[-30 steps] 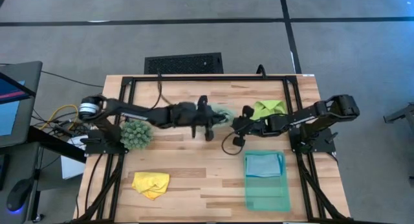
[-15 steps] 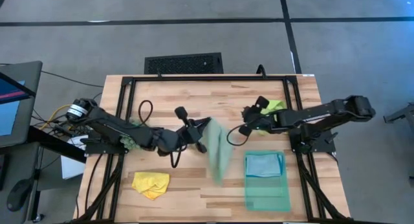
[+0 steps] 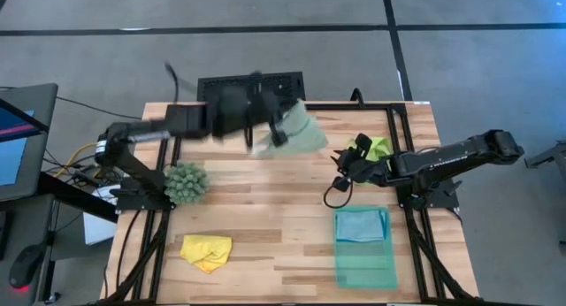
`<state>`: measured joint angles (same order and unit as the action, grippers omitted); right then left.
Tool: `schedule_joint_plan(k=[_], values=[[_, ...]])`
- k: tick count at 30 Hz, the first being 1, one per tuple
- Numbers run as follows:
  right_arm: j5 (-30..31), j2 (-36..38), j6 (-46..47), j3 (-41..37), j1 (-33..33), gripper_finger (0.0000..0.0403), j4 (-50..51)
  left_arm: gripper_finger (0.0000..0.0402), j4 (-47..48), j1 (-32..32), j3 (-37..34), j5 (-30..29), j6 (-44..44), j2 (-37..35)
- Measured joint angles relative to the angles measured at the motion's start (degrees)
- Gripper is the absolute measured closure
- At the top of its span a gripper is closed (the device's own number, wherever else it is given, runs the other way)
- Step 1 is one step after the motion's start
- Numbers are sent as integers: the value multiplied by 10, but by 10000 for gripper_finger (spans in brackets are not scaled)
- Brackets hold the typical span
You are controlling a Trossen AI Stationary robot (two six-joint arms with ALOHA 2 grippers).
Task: Fold microfiber towels
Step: Fold the green microfiber cloth
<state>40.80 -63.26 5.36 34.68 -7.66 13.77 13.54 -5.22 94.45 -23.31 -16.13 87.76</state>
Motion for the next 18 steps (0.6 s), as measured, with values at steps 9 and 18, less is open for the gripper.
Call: schedule_joint_plan(k=[9,18], values=[[1,-6,3,-2,3,290,40,401,187,-23,-10,171,162,13],[-51,-6,22,-2,2,290,44,401,159,65,-328,92,358,15]])
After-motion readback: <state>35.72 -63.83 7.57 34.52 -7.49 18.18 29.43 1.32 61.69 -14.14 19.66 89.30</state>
